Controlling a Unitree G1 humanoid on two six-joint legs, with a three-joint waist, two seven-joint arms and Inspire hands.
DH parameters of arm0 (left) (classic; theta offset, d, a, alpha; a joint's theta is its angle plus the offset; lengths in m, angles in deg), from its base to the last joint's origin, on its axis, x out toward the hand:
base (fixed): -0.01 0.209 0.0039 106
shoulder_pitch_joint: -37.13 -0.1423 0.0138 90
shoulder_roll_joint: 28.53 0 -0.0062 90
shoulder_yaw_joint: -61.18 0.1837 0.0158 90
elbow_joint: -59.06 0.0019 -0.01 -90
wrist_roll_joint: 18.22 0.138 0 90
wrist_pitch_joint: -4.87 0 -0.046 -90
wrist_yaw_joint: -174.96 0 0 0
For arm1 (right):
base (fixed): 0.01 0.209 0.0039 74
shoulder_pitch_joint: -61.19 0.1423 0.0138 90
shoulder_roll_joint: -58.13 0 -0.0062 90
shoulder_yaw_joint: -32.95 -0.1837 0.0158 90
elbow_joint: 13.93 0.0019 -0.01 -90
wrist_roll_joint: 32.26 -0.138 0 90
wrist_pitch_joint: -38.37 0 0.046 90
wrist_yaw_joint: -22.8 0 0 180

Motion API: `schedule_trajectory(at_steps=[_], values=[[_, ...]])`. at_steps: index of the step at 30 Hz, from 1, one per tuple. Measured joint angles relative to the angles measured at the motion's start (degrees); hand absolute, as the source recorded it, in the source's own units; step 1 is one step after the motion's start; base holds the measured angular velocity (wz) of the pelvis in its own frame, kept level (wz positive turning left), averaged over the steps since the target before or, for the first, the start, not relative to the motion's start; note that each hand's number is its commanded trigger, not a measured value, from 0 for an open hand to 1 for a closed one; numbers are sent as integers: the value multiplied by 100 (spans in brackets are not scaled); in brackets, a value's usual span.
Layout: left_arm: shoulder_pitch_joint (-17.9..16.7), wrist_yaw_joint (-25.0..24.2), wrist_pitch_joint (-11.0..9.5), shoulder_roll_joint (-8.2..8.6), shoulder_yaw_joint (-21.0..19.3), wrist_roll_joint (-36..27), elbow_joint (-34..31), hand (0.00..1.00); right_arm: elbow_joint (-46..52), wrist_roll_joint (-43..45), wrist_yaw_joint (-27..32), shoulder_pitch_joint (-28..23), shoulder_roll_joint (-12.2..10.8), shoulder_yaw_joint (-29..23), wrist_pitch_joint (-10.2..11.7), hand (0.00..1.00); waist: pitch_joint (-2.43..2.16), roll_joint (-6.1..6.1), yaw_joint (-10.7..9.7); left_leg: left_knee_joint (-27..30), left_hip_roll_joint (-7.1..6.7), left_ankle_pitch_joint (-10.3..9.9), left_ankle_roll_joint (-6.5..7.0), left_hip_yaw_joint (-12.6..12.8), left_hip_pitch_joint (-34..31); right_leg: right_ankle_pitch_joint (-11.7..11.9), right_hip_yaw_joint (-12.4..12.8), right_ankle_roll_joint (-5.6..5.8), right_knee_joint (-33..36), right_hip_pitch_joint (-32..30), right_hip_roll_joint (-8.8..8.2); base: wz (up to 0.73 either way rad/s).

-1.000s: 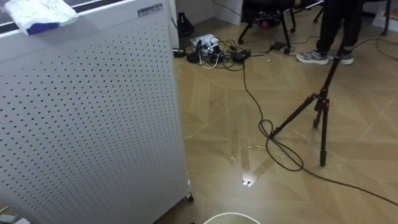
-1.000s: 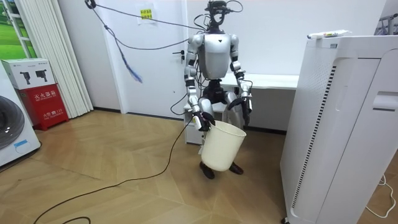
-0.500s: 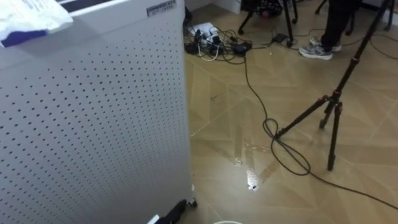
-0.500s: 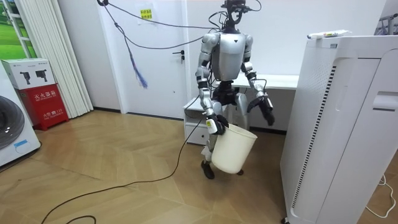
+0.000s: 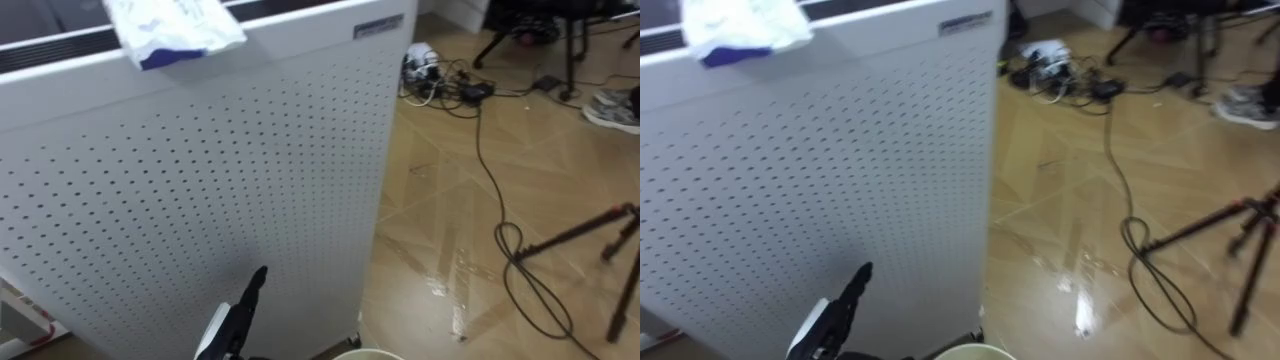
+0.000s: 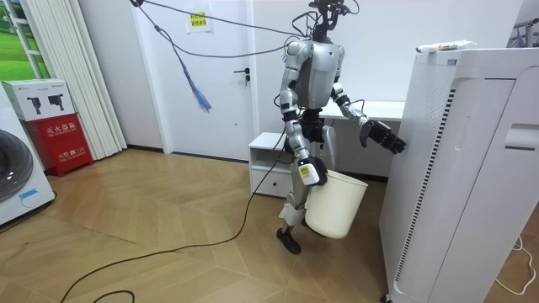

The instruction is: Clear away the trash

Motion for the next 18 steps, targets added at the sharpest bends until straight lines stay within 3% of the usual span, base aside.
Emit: schedule_trajectory(at_steps=[6, 10, 12, 18], values=[[-282, 407, 0, -21, -270, 351, -510, 0, -17, 4, -24, -52, 23, 1, 39, 100, 4, -50, 31, -57, -21, 16, -23, -251, 39, 8, -229, -13, -239, 234, 44, 25], [-569, 654, -4, -111, -301, 650, -1274, 0, 5, 50, -33, -47, 29, -23, 66, 100, 4, -122, 165, -102, -29, 33, -55, -372, 75, 44, -244, -71, -475, 387, 95, 13], [-592, 883, -71, -159, -323, 868, -1443, 0, 5, 158, -31, -48, 29, -22, 140, 100, 6, -132, 167, -112, -62, 40, -67, -487, 158, 45, -322, -72, -573, 556, 104, 28], [-590, 1520, -262, -235, -445, 1134, -1678, 0, -39, 215, -5, -90, 26, 38, 162, 100, 6, -130, 235, -122, -61, 34, -92, -512, 292, 50, -382, -80, -584, 706, 115, 4]])
